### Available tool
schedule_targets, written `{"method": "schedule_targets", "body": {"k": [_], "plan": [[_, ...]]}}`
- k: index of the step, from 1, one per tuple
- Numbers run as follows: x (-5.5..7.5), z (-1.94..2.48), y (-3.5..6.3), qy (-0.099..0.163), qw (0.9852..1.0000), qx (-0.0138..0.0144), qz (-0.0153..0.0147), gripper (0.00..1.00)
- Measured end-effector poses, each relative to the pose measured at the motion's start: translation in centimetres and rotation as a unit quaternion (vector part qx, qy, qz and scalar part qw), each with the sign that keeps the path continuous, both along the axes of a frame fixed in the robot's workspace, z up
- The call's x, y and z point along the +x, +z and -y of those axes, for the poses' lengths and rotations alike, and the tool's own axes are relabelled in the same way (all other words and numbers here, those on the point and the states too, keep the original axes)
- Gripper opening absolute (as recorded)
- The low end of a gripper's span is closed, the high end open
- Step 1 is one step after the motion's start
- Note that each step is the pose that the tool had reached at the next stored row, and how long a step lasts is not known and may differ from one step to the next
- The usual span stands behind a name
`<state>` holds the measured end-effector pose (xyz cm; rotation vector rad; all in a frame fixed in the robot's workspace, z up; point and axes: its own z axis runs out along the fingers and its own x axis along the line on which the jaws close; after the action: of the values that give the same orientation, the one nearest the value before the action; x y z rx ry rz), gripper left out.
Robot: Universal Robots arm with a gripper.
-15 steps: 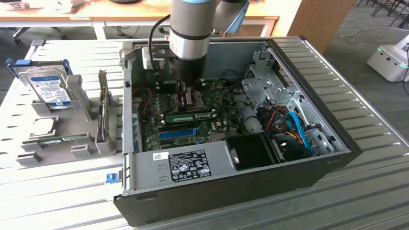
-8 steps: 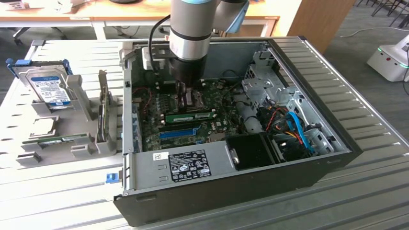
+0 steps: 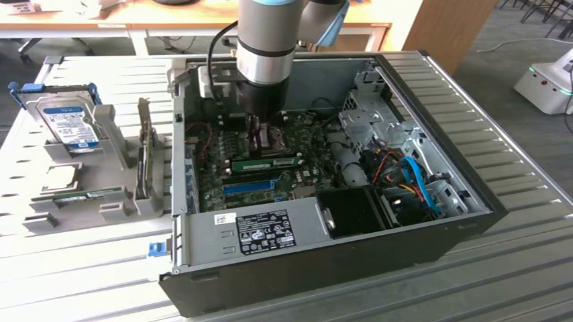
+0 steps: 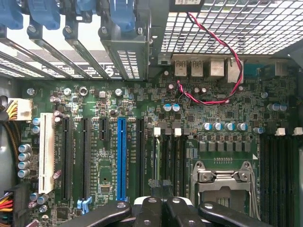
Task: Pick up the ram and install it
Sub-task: 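Press down the ram until it locks into place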
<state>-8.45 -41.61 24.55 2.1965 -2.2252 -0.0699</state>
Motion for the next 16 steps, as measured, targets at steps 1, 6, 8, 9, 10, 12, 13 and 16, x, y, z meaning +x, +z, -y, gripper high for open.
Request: {"method": "schedule_targets", "body": {"k": [1,6,8,9,10,12,13,16], "plan": [[0.00,0.01,-0.02,0.000,1.0000,0.0000,0.0000,0.11],[0.00,0.00,-0.25,0.000,1.0000,0.0000,0.0000,0.11],[0.00,0.00,-0.38,0.000,1.0000,0.0000,0.0000,0.11],[0.00,0.00,-0.46,0.000,1.0000,0.0000,0.0000,0.11],[0.00,0.00,-0.55,0.000,1.0000,0.0000,0.0000,0.11],[0.00,0.00,-0.70,0.000,1.0000,0.0000,0.0000,0.11],[0.00,0.00,-0.77,0.000,1.0000,0.0000,0.0000,0.11],[0.00,0.00,-0.94,0.000,1.0000,0.0000,0.0000,0.11]]}}
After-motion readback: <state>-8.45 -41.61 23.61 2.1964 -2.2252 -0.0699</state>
